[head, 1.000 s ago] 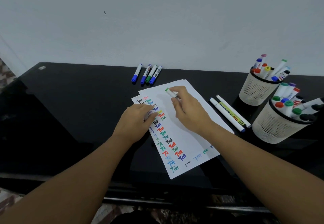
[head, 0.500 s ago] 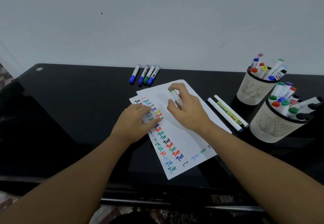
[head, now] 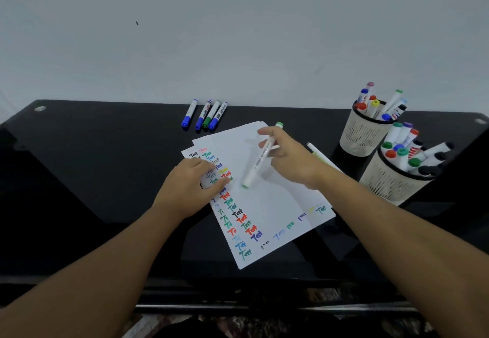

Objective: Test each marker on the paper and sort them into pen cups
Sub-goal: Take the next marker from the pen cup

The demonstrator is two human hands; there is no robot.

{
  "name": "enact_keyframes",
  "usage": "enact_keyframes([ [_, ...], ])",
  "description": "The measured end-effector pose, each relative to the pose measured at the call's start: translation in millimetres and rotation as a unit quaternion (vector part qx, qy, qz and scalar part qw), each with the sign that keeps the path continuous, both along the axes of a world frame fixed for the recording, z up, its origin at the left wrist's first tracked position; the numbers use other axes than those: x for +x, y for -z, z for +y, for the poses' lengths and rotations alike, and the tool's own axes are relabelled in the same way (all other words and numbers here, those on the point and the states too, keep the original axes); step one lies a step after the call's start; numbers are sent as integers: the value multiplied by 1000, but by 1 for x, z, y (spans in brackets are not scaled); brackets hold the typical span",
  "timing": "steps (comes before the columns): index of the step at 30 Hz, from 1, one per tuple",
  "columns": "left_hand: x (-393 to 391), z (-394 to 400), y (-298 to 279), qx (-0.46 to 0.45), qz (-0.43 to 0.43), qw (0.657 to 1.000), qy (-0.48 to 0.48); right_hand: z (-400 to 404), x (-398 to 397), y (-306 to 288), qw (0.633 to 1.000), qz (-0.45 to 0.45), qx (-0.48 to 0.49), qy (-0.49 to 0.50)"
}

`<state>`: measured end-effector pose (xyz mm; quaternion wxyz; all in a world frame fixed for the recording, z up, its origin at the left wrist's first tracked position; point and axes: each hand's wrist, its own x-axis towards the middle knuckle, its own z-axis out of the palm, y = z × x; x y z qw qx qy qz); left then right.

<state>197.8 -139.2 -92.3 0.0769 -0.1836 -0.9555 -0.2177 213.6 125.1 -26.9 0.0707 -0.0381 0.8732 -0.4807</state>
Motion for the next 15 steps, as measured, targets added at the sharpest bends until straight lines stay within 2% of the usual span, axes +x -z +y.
enact_keyframes([
  [4,0,-1,2,-6,-12,1000,18,10,10,4,992,59,110,32],
  [6,-2,0,1,-18,-28,999,20,15,14,1,986,91,131,47],
  [11,-5,14,-6,-58,-65,996,13,22,17,-22,988,89,65,112],
  [15,3,29,-1,-61,-69,996,-5,32,18,-42,967,161,82,180],
])
